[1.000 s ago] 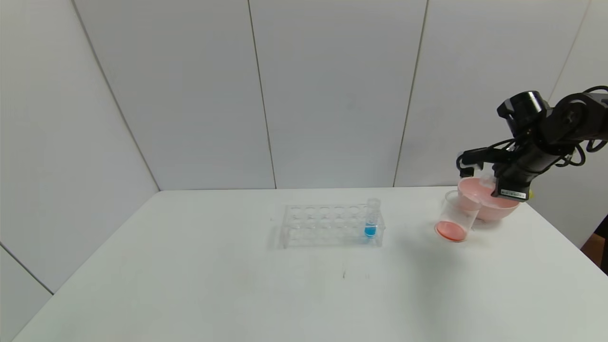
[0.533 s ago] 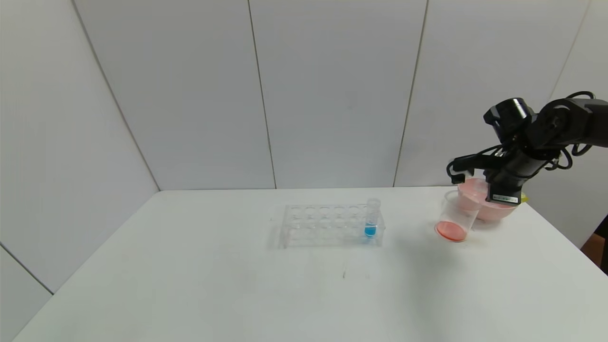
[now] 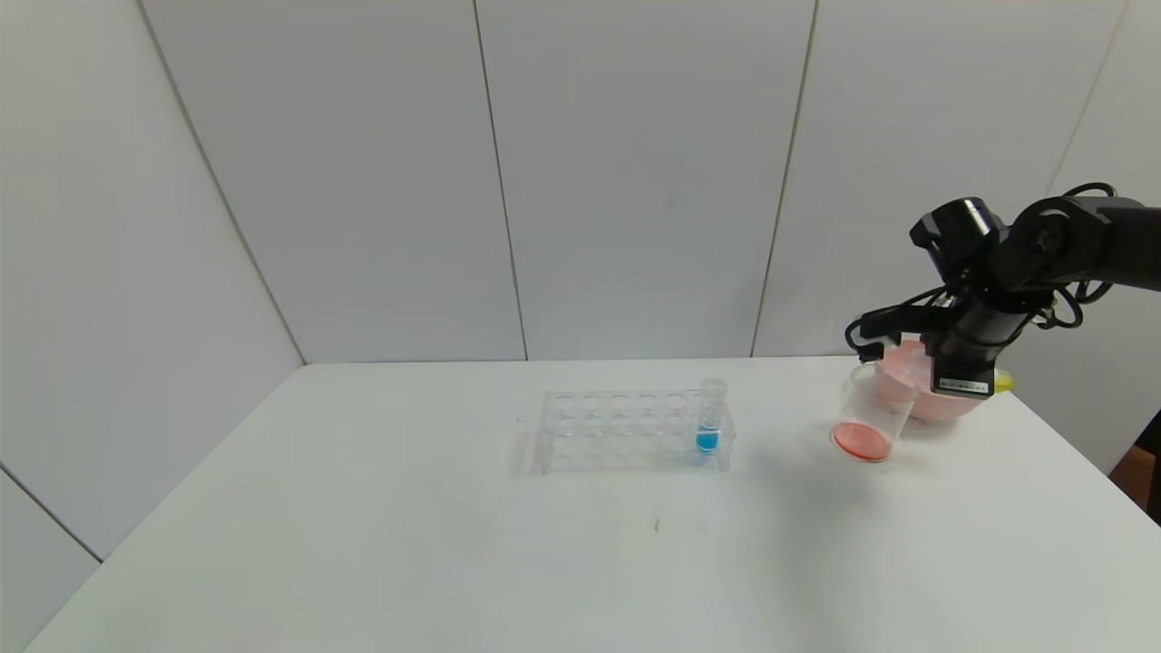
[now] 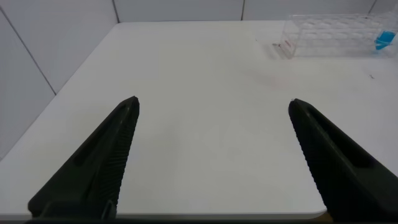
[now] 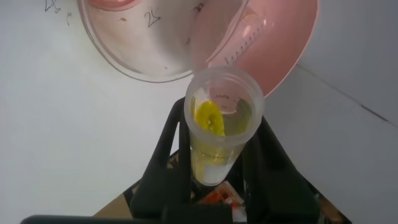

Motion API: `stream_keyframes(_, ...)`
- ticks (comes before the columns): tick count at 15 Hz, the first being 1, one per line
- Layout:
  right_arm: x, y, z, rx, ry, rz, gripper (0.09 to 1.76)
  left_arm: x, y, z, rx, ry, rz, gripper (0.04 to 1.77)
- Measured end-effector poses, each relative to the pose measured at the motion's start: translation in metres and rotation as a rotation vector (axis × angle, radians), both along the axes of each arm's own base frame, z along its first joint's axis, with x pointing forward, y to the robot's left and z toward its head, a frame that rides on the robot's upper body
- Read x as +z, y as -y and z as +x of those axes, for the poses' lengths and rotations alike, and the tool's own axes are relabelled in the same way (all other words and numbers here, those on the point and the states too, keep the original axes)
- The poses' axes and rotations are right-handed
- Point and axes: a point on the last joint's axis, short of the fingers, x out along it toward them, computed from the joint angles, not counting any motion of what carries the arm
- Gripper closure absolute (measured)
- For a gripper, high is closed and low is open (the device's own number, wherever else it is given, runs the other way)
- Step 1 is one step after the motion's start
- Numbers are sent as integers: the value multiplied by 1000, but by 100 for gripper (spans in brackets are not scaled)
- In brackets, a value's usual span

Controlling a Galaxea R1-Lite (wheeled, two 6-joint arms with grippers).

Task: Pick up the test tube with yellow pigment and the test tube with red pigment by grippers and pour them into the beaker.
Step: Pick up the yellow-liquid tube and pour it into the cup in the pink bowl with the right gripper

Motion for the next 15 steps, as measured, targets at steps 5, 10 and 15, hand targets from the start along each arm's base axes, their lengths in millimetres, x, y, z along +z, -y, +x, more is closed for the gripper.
stream_keyframes(5,-3,-2,1,-11,-7,-27,132,0,0,0,0,0,0,9)
stream_keyframes(10,-9,-3,4,-15,-17,-45,132,0,0,0,0,0,0,9)
stream_keyframes(15,-11,-3,6,-5,-21,-76,132,0,0,0,0,0,0,9)
